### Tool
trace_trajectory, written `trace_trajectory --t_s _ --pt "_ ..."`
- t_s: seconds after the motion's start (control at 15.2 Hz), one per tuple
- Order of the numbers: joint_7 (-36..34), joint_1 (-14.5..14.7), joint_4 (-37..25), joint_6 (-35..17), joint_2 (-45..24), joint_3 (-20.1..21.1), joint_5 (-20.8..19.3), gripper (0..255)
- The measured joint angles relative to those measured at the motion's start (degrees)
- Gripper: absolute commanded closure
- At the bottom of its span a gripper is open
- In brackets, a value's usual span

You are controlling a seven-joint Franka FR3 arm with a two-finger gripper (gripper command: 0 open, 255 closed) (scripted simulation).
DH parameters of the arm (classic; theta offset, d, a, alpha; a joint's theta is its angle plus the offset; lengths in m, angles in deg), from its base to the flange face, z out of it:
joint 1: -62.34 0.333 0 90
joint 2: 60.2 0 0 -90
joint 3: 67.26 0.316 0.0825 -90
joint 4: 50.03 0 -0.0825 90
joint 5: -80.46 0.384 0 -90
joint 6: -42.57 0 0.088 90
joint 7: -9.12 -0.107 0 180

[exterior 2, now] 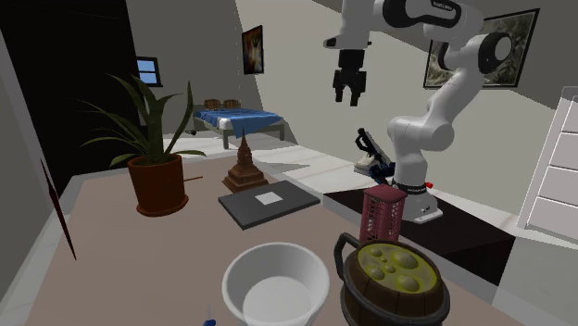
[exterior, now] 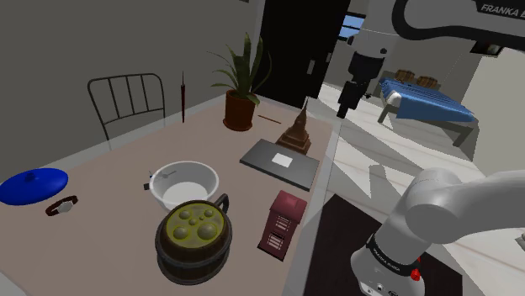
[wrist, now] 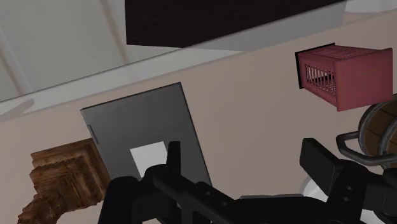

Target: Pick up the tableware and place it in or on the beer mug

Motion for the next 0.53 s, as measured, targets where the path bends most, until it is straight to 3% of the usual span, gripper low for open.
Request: trace_trajectory --t_s 0.2,0.53 --pt "-0.42 0.12 1.32 -2.34 -1.0 -0.2 0.68 0" --pt "-2.96 1.22 4.11 -11.36 -6.97 0.37 4.28 0"
